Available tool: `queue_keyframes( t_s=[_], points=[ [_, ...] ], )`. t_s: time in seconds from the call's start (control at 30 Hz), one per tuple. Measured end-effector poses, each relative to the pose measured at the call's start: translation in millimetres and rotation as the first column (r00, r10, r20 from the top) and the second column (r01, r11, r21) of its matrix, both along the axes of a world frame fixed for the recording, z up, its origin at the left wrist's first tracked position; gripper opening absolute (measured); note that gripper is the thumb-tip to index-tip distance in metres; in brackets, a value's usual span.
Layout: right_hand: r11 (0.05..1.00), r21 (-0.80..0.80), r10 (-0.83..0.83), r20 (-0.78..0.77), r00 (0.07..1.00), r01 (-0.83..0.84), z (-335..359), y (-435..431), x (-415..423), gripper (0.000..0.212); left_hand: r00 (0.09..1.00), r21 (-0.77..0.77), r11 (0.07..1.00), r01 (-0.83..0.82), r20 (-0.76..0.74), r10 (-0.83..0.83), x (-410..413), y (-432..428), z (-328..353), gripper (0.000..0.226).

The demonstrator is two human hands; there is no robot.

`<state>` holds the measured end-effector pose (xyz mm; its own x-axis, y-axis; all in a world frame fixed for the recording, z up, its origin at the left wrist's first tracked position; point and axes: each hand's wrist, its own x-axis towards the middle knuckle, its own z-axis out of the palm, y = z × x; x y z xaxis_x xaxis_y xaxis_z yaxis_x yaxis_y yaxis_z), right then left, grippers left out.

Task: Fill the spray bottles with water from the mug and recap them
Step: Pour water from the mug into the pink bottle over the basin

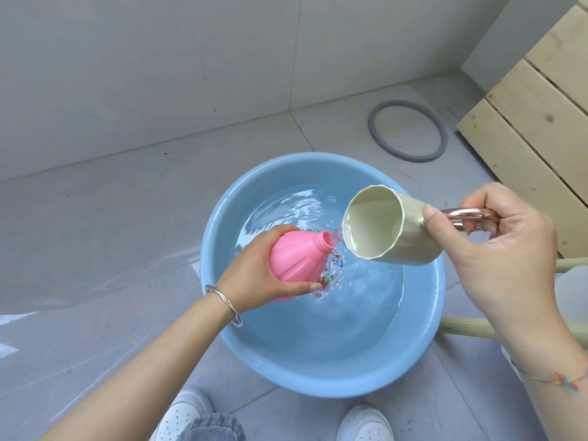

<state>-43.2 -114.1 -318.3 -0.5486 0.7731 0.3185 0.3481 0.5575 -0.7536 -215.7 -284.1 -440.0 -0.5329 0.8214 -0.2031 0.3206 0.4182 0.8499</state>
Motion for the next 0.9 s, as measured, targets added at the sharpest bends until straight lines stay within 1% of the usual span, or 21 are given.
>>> queue_keyframes(
  t_s=[0.23,0.33,0.57,0.77,0.9],
  points=[
    [0.999,0.038,0.011,0.006,1.000,-0.011,2.2,-1.2,-2.0,0.035,1.000,-0.009,1.000,-0.009,0.003,0.009,1.2,0.1,3.1,0.084],
    [0.998,0.066,0.019,0.011,1.000,-0.020,3.7,-1.8,-2.4,0.035,1.000,-0.013,1.000,-0.013,0.013,0.014,2.8,0.6,5.4,0.078],
    [0.995,0.089,0.045,0.003,0.999,-0.045,4.8,-1.9,-6.5,0.033,1.000,-0.014,1.000,-0.016,0.018,0.017,3.6,0.2,5.8,0.081],
    [0.985,0.152,0.082,0.010,0.997,-0.083,5.9,-3.1,-9.3,0.034,1.000,-0.013,1.000,-0.007,0.018,0.007,6.5,2.1,8.6,0.080],
    [0.973,0.209,0.088,0.029,0.996,-0.093,8.1,-6.0,-10.5,0.032,1.000,-0.004,1.000,-0.011,0.018,0.011,7.4,2.5,12.5,0.074]
  ],
)
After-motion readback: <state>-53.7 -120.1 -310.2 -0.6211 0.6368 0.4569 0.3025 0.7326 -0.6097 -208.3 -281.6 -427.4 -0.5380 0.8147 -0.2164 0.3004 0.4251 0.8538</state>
